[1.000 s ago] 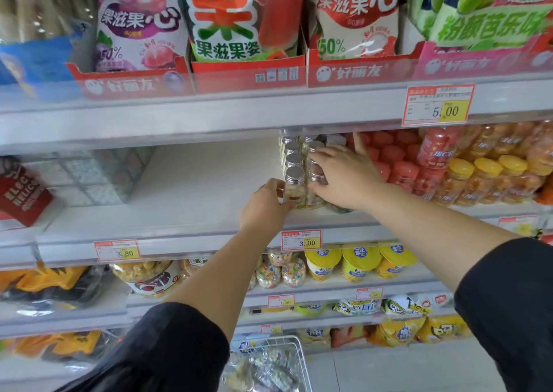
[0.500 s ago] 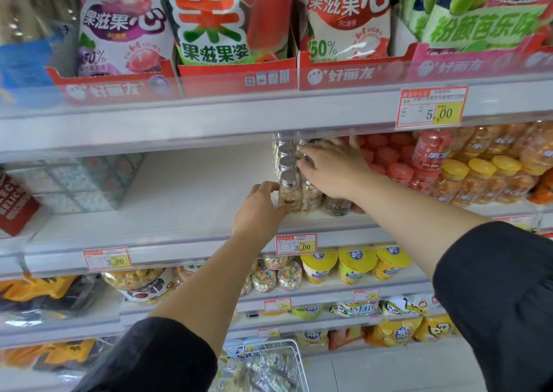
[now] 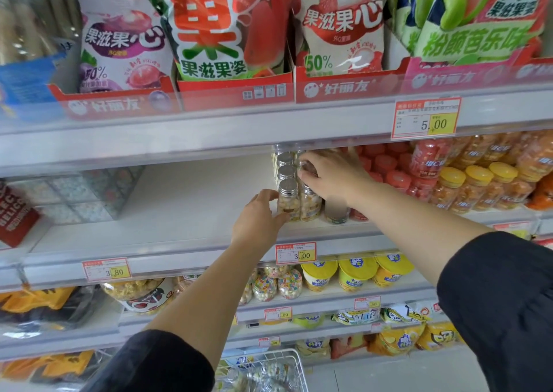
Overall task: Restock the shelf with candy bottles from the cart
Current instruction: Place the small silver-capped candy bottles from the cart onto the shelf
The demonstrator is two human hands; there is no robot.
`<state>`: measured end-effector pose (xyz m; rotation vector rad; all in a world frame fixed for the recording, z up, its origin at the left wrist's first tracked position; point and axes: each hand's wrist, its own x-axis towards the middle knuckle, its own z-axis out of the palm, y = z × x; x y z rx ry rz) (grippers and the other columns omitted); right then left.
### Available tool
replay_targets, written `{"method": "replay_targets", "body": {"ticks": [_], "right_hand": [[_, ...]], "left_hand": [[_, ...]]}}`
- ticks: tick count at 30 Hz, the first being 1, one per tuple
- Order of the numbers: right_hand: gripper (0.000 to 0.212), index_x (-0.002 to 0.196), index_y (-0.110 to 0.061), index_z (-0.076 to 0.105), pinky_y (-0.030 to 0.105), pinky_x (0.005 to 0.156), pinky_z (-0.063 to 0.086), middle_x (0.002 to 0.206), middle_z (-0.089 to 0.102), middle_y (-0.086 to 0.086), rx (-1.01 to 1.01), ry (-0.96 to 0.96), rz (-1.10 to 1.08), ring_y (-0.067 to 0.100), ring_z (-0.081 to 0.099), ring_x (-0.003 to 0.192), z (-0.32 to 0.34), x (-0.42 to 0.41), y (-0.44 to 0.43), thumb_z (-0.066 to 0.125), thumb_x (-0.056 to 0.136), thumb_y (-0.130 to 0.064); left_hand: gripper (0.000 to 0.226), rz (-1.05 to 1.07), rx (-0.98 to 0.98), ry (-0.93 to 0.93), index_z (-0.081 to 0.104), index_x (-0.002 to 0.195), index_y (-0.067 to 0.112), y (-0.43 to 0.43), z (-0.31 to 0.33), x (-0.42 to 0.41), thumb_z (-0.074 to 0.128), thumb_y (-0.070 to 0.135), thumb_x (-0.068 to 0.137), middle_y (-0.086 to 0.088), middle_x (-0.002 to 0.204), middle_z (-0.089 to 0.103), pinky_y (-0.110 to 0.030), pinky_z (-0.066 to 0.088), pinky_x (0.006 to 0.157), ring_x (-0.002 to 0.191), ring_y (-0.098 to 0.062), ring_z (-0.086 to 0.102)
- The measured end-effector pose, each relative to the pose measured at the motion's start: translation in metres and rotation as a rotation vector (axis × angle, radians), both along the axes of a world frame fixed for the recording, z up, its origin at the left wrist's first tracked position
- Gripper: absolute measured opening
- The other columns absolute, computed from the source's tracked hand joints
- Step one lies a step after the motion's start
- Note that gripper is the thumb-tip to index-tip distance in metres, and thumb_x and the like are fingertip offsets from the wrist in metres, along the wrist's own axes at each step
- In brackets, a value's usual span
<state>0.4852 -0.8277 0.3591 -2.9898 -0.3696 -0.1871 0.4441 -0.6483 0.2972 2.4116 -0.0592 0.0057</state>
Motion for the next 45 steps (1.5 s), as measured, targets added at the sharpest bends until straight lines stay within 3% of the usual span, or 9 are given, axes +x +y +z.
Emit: {"method": "replay_targets", "body": {"ticks": [4, 7, 10, 16, 22, 29, 39, 43, 45], "right_hand": [[0.034, 0.124, -0.034, 0.06, 0.045, 0.108, 0.025, 0.123, 0.065, -0.008, 0.046, -0.16, 0.006, 0.021, 0.055, 0.118, -0.001, -0.005, -0.002, 0.045, 0.095, -0.044], [0.026, 0.11, -0.028, 0.067, 0.037, 0.084, 0.046, 0.095, 0.07, -0.006, 0.073, -0.233, 0.031, 0.024, 0.062, 0.094, 0.002, -0.002, -0.004, 0.048, 0.092, -0.03], [0.019, 0.082, -0.019, 0.052, 0.03, 0.059, 0.031, 0.073, 0.054, -0.003, 0.031, -0.211, 0.0, 0.023, 0.054, 0.072, 0.004, 0.008, -0.004, 0.045, 0.098, -0.025], [0.031, 0.098, -0.01, 0.063, 0.032, 0.075, 0.039, 0.098, 0.065, 0.007, 0.133, -0.12, -0.134, 0.028, 0.059, 0.095, -0.003, 0.027, 0.01, 0.046, 0.102, -0.036], [0.028, 0.079, -0.013, 0.059, 0.042, 0.083, 0.051, 0.086, 0.068, 0.01, 0.365, -0.012, -0.182, 0.031, 0.064, 0.087, -0.015, 0.045, 0.012, 0.056, 0.097, -0.035], [0.027, 0.079, -0.01, 0.067, 0.04, 0.081, 0.054, 0.081, 0.071, 0.007, 0.5, -0.066, -0.195, 0.029, 0.066, 0.082, -0.02, 0.044, 0.01, 0.059, 0.095, -0.03], [0.023, 0.064, -0.021, 0.059, 0.033, 0.068, 0.041, 0.063, 0.061, -0.006, 0.243, -0.197, -0.092, 0.021, 0.058, 0.07, -0.016, 0.025, 0.003, 0.053, 0.086, -0.02], [0.027, 0.061, -0.022, 0.048, 0.04, 0.081, 0.033, 0.059, 0.047, -0.01, 0.136, -0.235, -0.126, 0.021, 0.048, 0.078, -0.018, 0.021, 0.006, 0.052, 0.087, -0.018], [0.021, 0.073, -0.024, 0.058, 0.045, 0.091, 0.031, 0.071, 0.057, -0.011, 0.083, -0.215, -0.122, 0.024, 0.049, 0.089, -0.016, 0.02, 0.005, 0.05, 0.092, -0.024]], "left_hand": [[0.043, -0.006, 0.018, -0.006, 0.049, 0.131, 0.027, 0.0, 0.0, 0.0, 0.065, 0.036, 0.093, 0.007, 0.133, 0.055, -0.039, 0.054, 0.084, 0.104, -0.013, 0.06], [0.04, -0.001, 0.027, -0.006, 0.05, 0.13, 0.029, -0.001, -0.001, 0.0, 0.063, 0.038, 0.093, 0.009, 0.131, 0.057, -0.039, 0.055, 0.082, 0.1, -0.013, 0.061], [0.04, 0.006, 0.038, -0.005, 0.05, 0.13, 0.029, -0.001, -0.002, -0.001, 0.062, 0.038, 0.093, 0.01, 0.128, 0.058, -0.039, 0.056, 0.08, 0.098, -0.012, 0.061], [0.04, 0.021, 0.043, 0.005, 0.049, 0.13, 0.03, -0.001, -0.004, -0.002, 0.063, 0.04, 0.093, 0.01, 0.131, 0.057, -0.041, 0.055, 0.083, 0.102, -0.014, 0.061], [0.04, 0.042, 0.042, 0.012, 0.049, 0.13, 0.03, -0.002, -0.004, -0.002, 0.062, 0.041, 0.094, 0.011, 0.132, 0.056, -0.042, 0.055, 0.085, 0.104, -0.015, 0.06], [0.037, 0.055, 0.066, 0.003, 0.051, 0.13, 0.029, -0.002, -0.006, -0.001, 0.06, 0.036, 0.095, 0.011, 0.13, 0.056, -0.039, 0.053, 0.082, 0.101, -0.016, 0.061], [0.034, 0.057, 0.079, -0.012, 0.052, 0.126, 0.031, -0.002, -0.009, 0.001, 0.06, 0.038, 0.094, 0.015, 0.127, 0.058, -0.039, 0.055, 0.079, 0.097, -0.013, 0.063], [0.035, 0.056, 0.073, -0.011, 0.052, 0.127, 0.031, -0.002, -0.009, 0.001, 0.06, 0.037, 0.094, 0.015, 0.127, 0.059, -0.043, 0.056, 0.082, 0.097, -0.014, 0.063], [0.035, 0.056, 0.069, -0.009, 0.051, 0.127, 0.03, -0.002, -0.009, 0.001, 0.06, 0.037, 0.094, 0.015, 0.126, 0.059, -0.043, 0.056, 0.083, 0.097, -0.014, 0.063]]}}
